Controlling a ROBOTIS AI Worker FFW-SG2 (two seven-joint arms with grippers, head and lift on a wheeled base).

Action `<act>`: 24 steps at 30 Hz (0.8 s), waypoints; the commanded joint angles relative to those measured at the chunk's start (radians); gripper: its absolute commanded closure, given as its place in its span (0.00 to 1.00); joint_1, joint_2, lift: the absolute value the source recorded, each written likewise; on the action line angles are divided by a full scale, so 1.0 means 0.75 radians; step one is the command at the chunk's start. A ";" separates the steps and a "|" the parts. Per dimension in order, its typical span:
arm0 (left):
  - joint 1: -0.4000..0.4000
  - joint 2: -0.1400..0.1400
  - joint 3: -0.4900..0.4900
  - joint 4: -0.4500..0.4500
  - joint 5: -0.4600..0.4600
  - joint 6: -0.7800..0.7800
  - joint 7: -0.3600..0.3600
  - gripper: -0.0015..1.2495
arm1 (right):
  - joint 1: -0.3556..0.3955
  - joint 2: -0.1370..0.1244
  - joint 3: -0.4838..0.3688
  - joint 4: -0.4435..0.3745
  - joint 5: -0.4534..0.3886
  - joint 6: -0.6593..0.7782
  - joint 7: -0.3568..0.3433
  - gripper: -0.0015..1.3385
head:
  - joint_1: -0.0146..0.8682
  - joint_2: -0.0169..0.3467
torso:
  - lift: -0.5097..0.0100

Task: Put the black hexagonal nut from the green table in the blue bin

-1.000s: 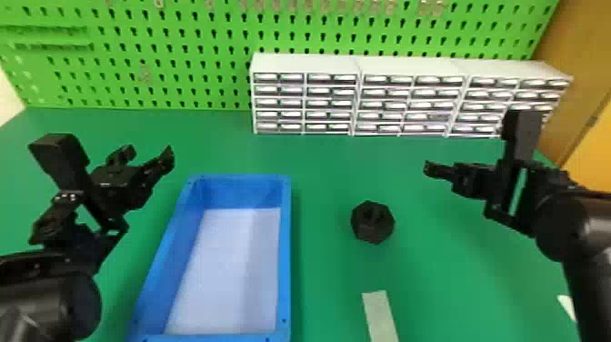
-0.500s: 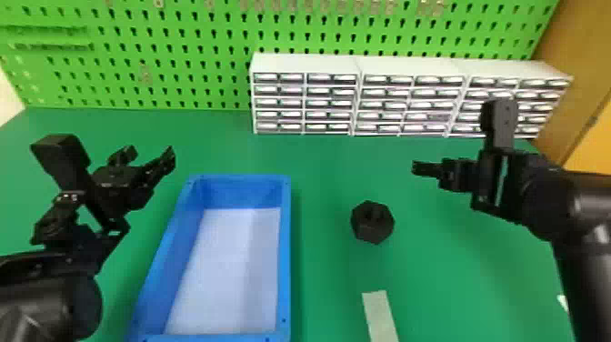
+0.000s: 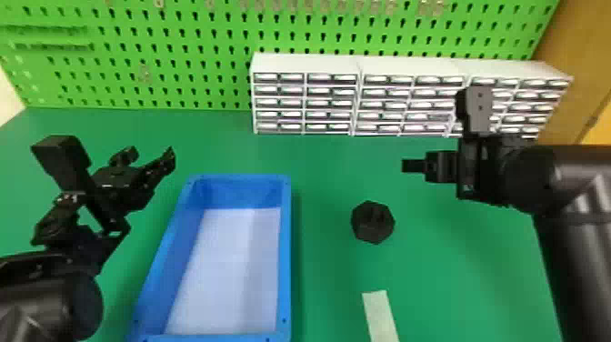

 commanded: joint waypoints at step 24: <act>-0.008 0.002 -0.010 0.006 0.001 0.001 0.000 0.38 | -0.064 0.024 0.080 0.175 0.024 0.147 -0.033 0.39 | 0.80 0.07 | 0.79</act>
